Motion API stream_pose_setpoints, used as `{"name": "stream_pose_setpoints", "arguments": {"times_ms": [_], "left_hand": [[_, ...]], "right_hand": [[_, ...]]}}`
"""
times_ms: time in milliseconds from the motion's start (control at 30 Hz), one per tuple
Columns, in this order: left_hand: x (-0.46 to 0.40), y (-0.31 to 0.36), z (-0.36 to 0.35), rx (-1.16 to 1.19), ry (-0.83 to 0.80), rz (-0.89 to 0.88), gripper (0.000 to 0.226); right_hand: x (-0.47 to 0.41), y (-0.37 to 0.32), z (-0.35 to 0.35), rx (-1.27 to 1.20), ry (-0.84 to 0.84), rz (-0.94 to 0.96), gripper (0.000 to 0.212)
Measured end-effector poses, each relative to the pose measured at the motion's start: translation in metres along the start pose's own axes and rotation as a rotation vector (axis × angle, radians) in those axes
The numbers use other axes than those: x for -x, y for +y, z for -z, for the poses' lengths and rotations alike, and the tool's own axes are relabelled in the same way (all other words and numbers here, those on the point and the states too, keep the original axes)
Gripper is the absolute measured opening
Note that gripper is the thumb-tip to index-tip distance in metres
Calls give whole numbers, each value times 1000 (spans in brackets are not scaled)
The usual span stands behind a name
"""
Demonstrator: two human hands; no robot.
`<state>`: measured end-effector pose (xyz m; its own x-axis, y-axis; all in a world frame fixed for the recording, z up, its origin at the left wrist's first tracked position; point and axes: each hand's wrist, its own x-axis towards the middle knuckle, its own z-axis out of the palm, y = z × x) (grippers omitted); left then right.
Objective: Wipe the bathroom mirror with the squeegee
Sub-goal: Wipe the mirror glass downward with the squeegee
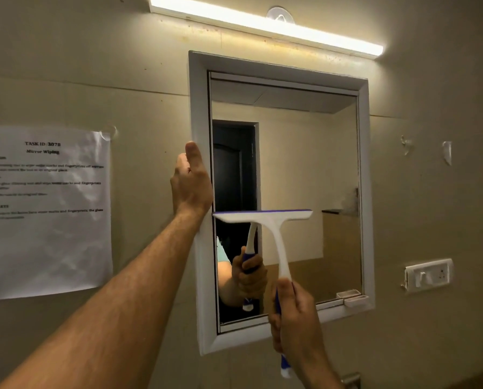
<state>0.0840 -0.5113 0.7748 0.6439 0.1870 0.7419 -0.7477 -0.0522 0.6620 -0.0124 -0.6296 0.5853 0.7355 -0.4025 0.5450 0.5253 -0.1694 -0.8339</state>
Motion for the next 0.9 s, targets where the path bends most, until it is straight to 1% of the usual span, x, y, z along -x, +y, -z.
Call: {"name": "stream_pose_setpoints", "arguments": {"times_ms": [133,233,333,400,467,533,600,767,900], "left_hand": [[-1,1,-1,-36,13,15,58],[7,-6,1,-7,3,30,60],[10,-12,1,-5,-4,41,62],[9,-12,1,-13,-4,26,62],[9,-10,1,-23,4,14,61],[10,-7,0,-44,11,16,62],[9,-6,-2,-43,13,17,62],[2,-6,-2,-24,7,-1,62],[1,-10,0,-2,1,8,61]], "right_hand": [[14,17,4,-31,28,-62,51],[16,4,8,-50,30,-67,48],[-15,-42,4,-30,83,53,51],[-41,-81,-4,-40,94,121,46],[-60,-114,-12,-120,59,118,42],[-70,-133,-19,-118,43,124,42],[-74,-133,-23,-76,50,147,42],[-65,-101,-18,-8,31,160,39],[-52,-72,-14,61,16,106,35]]}}
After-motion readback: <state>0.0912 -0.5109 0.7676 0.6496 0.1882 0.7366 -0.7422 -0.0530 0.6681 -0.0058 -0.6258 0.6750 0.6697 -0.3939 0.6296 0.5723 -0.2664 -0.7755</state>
